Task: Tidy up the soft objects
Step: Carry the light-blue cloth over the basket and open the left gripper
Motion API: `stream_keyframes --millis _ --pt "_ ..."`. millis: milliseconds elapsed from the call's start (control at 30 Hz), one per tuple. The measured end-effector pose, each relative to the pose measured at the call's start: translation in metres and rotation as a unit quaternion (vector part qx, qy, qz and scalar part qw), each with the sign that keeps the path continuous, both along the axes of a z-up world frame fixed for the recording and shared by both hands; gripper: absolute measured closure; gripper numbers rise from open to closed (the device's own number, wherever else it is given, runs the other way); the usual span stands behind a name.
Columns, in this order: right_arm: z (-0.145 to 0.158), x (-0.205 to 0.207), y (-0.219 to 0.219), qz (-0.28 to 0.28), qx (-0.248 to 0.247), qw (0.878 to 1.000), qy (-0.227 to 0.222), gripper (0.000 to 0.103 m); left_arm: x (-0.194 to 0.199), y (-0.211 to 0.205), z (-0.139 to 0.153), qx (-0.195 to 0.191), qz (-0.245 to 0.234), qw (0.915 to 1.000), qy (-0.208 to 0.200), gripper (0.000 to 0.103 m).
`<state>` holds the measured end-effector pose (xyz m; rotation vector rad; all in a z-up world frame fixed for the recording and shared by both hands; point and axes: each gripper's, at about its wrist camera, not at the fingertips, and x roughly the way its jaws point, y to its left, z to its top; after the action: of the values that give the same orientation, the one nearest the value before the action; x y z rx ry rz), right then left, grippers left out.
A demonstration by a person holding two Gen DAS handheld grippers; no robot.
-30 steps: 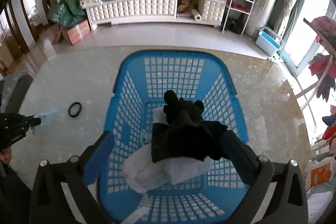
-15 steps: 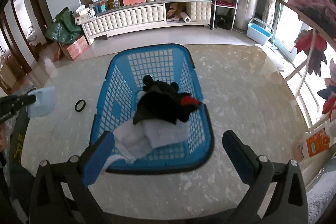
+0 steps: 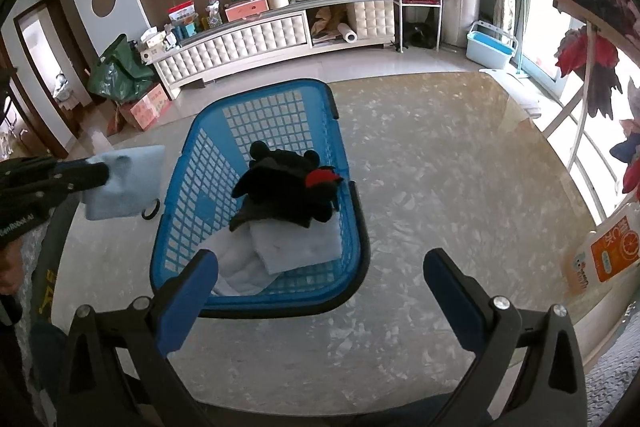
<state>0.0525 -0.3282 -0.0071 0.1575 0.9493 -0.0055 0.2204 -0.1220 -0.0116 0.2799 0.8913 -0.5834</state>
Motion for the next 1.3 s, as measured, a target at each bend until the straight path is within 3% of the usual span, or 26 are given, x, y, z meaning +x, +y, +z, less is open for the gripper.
stream_keyframes --millis 433,767,1300 --pt "-0.013 0.002 -0.019 -0.003 0.021 1.000 0.004 0.000 0.019 -0.091 -0.062 0.050 -0.064 0.9952 0.054 0.096" --pt "-0.017 0.002 -0.035 -0.018 0.037 0.999 0.005 0.000 0.028 -0.115 -0.097 0.057 -0.072 0.9907 0.101 0.096" --pt "-0.022 0.004 -0.049 -0.023 0.049 0.998 0.014 0.000 0.033 -0.126 -0.112 0.054 -0.071 0.9878 0.128 0.096"
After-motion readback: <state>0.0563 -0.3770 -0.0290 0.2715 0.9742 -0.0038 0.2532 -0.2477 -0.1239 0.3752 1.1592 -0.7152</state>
